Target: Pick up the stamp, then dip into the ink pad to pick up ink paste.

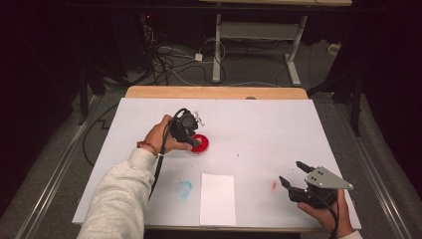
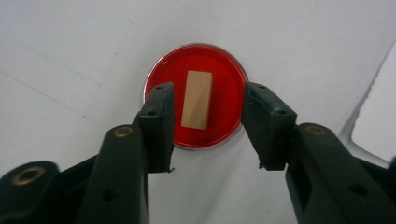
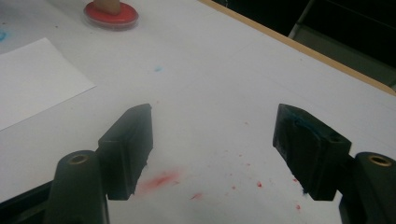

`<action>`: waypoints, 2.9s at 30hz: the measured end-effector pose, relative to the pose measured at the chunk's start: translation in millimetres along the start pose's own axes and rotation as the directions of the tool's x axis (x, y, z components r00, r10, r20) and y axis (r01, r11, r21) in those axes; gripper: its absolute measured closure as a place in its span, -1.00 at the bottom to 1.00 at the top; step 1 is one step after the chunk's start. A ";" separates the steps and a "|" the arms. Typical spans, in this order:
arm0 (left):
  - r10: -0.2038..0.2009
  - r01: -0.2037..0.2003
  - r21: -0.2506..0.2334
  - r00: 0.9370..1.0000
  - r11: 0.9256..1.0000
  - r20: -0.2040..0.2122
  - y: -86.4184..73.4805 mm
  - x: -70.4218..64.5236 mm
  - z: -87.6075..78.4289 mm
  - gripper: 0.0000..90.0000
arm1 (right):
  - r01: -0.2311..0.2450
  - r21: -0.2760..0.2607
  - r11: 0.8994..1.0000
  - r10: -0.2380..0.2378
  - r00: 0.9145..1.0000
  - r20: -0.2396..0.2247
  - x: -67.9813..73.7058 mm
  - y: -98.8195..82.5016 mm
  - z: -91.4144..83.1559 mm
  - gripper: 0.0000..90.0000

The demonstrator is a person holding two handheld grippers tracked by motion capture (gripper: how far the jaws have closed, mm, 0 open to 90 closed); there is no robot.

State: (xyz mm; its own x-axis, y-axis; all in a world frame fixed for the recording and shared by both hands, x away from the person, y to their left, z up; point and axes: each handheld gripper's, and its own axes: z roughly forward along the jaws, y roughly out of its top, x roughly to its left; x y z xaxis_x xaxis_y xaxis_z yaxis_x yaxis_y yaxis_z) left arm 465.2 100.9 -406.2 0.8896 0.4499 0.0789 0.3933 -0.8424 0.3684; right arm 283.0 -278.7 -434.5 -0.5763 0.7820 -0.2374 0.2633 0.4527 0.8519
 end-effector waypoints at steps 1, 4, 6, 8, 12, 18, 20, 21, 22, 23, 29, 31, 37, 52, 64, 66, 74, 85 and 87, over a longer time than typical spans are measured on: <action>0.000 0.000 0.000 1.000 1.000 0.000 0.0 0.0 0.0 0.20 | 0.000 0.000 1.000 0.000 1.000 -0.001 -0.3 0.0 -0.2 -0.36; -0.009 0.009 0.022 1.000 1.000 0.008 1.3 1.9 8.2 0.24 | 0.000 -0.001 1.000 0.000 1.000 -0.002 -0.6 0.0 -0.3 -0.36; -0.010 0.010 0.025 1.000 1.000 0.000 2.6 2.8 12.3 0.31 | 0.002 -0.001 1.000 -0.002 1.000 -0.005 -0.2 0.0 -0.3 -0.34; -0.005 0.005 0.013 1.000 1.000 -0.004 3.7 2.0 12.8 0.37 | 0.009 -0.003 1.000 -0.009 1.000 -0.013 -0.2 0.0 -0.4 -0.33; 0.003 -0.002 0.026 1.000 1.000 -0.024 5.3 1.3 14.5 0.51 | 0.010 -0.002 1.000 -0.010 1.000 -0.017 0.1 0.1 -0.5 -0.32; 0.002 0.000 0.046 0.999 0.999 -0.036 6.0 1.6 20.7 0.50 | 0.005 -0.006 1.000 -0.006 1.000 -0.022 0.0 0.3 -1.4 -0.31; -0.001 0.002 0.040 0.999 0.999 -0.039 6.3 1.8 20.8 0.55 | 0.010 -0.004 1.000 -0.010 1.000 -0.023 0.0 0.3 -1.2 -0.30; -0.003 0.004 0.037 0.999 0.999 -0.038 6.4 1.8 21.2 0.59 | 0.009 -0.004 1.000 -0.009 1.000 -0.023 0.0 0.2 -1.1 -0.30; 0.000 0.002 0.042 0.999 0.999 -0.037 6.7 1.5 22.2 0.59 | 0.010 -0.003 1.000 -0.010 1.000 -0.022 0.1 0.2 -1.1 -0.29; 0.003 -0.001 0.045 0.999 0.999 -0.040 7.3 1.1 23.4 0.59 | 0.010 -0.003 1.000 -0.010 1.000 -0.022 0.0 0.2 -1.1 -0.29; 0.018 -0.016 0.049 0.999 0.999 -0.042 8.0 0.6 24.6 0.60 | 0.005 -0.003 1.000 -0.005 1.000 -0.020 -0.5 0.7 -1.2 -0.28; 0.008 -0.007 0.042 0.999 0.999 -0.034 7.5 1.7 25.1 0.61 | 0.004 -0.004 1.000 -0.004 1.000 -0.021 -1.2 1.1 -0.9 -0.27; -0.024 0.024 0.021 1.000 0.999 -0.002 4.1 5.9 25.6 0.62 | -0.007 -0.003 1.000 0.007 1.000 -0.021 -2.4 1.4 0.7 -0.28; -0.074 0.073 -0.100 0.997 0.992 -0.008 -8.9 7.1 8.7 0.63 | -0.016 -0.020 1.000 0.015 1.000 -0.012 -3.2 2.7 -1.0 -0.33; -0.074 0.052 -0.274 0.995 0.960 -0.071 -26.7 -11.4 -45.3 0.63 | -0.010 -0.031 0.999 0.010 1.000 -0.005 -2.8 2.4 -1.6 -0.37; -0.075 0.050 -0.284 0.994 0.957 -0.075 -28.1 -13.3 -46.9 0.63 | -0.006 -0.034 0.999 0.006 1.000 -0.004 -2.0 1.9 -2.7 -0.40; -0.074 0.048 -0.315 0.995 0.948 -0.071 -37.8 -21.0 -49.6 0.63 | 0.004 -0.052 0.999 -0.003 1.000 0.028 0.3 3.7 -7.9 -0.55; -0.067 0.047 -0.294 0.996 0.955 -0.059 -32.8 -19.2 -40.3 0.63 | 0.000 -0.057 0.998 0.002 0.999 0.036 1.8 4.8 -7.9 -0.64; -0.064 0.046 -0.281 0.996 0.959 -0.056 -30.6 -17.8 -35.5 0.63 | 0.004 -0.063 0.998 -0.002 0.999 0.045 1.8 5.1 -8.7 -0.64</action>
State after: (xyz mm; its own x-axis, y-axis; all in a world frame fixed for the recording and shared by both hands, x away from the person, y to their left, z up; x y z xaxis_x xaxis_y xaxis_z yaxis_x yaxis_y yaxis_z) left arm 429.1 129.2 -386.0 0.8480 0.5191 0.1071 0.3528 -0.7035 0.6169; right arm 276.6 -278.7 -426.6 -0.5415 0.7997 -0.2594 0.2114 0.4282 0.8786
